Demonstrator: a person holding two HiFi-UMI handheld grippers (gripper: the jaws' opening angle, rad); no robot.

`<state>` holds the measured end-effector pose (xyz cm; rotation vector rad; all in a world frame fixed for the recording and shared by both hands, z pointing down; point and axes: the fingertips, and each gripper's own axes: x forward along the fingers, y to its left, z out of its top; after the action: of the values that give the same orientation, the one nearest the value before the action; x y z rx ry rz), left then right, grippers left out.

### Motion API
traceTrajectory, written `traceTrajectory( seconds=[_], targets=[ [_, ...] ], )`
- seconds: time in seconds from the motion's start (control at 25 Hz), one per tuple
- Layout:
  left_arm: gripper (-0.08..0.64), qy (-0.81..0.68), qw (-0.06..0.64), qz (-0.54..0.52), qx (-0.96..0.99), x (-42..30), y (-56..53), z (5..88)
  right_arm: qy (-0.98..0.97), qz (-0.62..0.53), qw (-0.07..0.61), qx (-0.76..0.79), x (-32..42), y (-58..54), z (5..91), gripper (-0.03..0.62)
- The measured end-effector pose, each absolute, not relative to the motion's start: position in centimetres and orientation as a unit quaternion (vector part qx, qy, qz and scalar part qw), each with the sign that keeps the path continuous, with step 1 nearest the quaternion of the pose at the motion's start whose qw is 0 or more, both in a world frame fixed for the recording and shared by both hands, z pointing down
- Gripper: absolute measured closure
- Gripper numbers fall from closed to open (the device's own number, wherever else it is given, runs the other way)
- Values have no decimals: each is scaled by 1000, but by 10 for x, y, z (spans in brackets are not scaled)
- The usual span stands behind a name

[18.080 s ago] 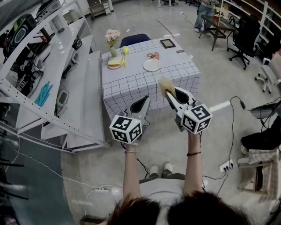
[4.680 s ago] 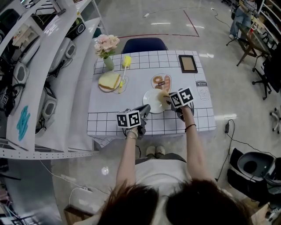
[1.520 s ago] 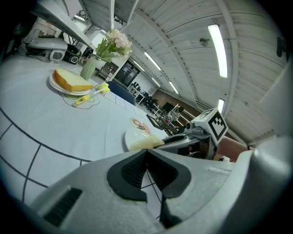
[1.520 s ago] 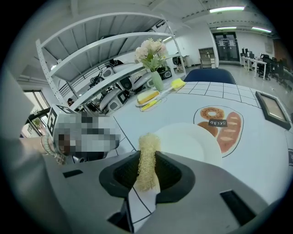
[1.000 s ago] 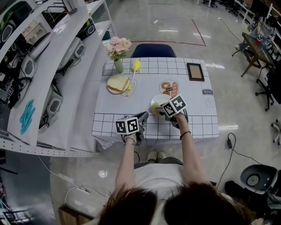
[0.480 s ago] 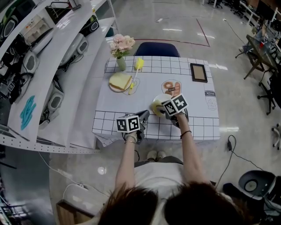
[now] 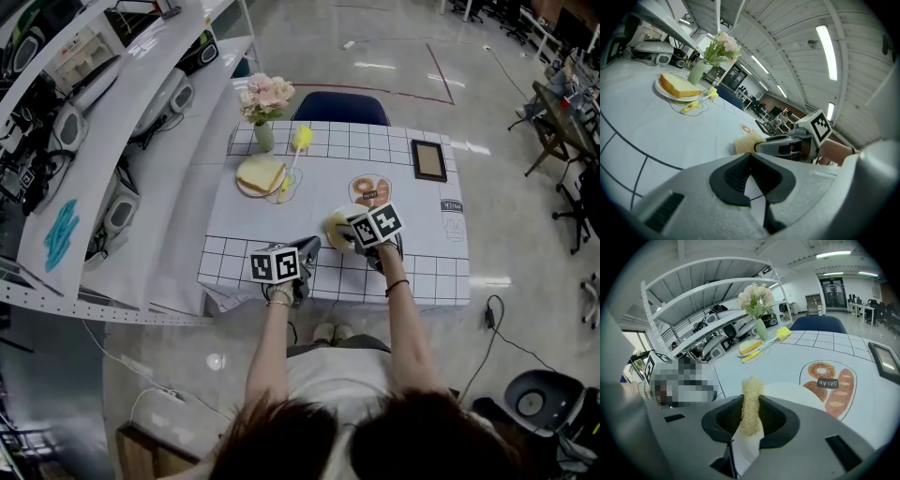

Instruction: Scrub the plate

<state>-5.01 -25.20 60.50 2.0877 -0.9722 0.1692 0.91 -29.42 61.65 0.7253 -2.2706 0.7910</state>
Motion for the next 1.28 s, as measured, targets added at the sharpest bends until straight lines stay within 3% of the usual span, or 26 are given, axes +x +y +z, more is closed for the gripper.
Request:
traceTrajectory(
  seconds=[1.28],
  targets=[
    [549, -374, 405, 64, 832, -40, -260, 603, -839, 287, 289, 360, 38, -330, 616, 518]
  ],
)
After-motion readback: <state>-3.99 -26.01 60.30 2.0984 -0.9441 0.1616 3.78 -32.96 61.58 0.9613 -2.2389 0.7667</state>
